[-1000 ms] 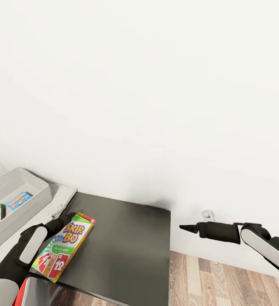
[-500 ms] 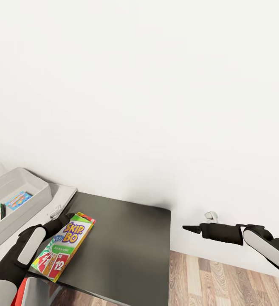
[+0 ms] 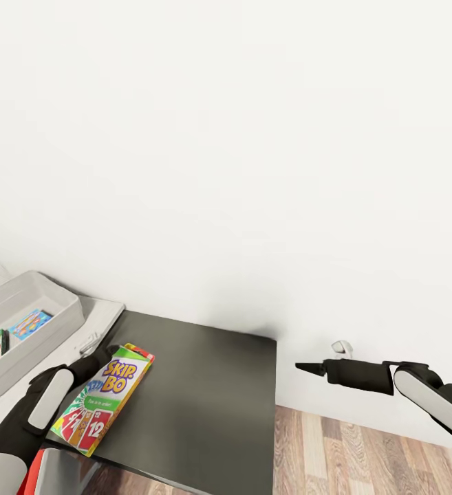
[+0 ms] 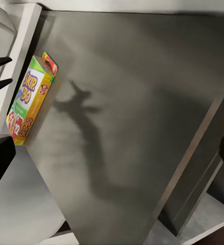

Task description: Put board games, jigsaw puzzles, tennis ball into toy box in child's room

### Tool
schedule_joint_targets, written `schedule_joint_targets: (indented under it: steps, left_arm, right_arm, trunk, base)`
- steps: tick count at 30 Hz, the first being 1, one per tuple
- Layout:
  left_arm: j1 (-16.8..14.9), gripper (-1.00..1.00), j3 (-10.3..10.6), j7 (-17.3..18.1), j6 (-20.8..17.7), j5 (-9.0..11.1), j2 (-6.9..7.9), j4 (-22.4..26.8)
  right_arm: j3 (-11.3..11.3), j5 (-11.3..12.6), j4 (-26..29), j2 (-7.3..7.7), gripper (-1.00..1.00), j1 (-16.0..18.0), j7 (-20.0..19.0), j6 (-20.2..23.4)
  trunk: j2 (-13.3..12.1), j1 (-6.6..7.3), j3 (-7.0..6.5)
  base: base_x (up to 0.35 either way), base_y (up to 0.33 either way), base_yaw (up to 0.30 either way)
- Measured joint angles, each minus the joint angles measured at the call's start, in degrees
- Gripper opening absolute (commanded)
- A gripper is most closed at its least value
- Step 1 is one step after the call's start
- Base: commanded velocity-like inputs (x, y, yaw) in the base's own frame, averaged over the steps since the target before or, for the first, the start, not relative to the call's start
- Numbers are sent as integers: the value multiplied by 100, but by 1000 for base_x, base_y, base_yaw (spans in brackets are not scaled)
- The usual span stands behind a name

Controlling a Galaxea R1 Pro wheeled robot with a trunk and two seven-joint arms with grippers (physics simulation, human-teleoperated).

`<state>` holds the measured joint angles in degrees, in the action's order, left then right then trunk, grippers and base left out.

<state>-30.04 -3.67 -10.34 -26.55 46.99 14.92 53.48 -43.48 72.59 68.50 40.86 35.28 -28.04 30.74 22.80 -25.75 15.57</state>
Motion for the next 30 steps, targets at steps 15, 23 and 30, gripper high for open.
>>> schedule_joint_targets:
  steps: [15, 23, 30]
  left_arm:
    - [0, 100, -7, -1, 92, 3, 1, -121]
    - [0, 100, -8, -1, 102, 11, 1, -202]
    - [0, 100, -9, -1, 105, 12, 1, -246]
  right_arm:
    - [19, -6, 71, 4, 100, -5, -24, 3]
    - [21, -6, 80, 5, 100, -6, -26, 3]
    - [22, -6, 82, 5, 100, -6, -27, 3]
  trunk:
    - [0, 0, 28]
    - [0, 0, 87]
    - [0, 0, 139]
  base:
    - [0, 0, 0]
    - [0, 0, 0]
    - [0, 0, 0]
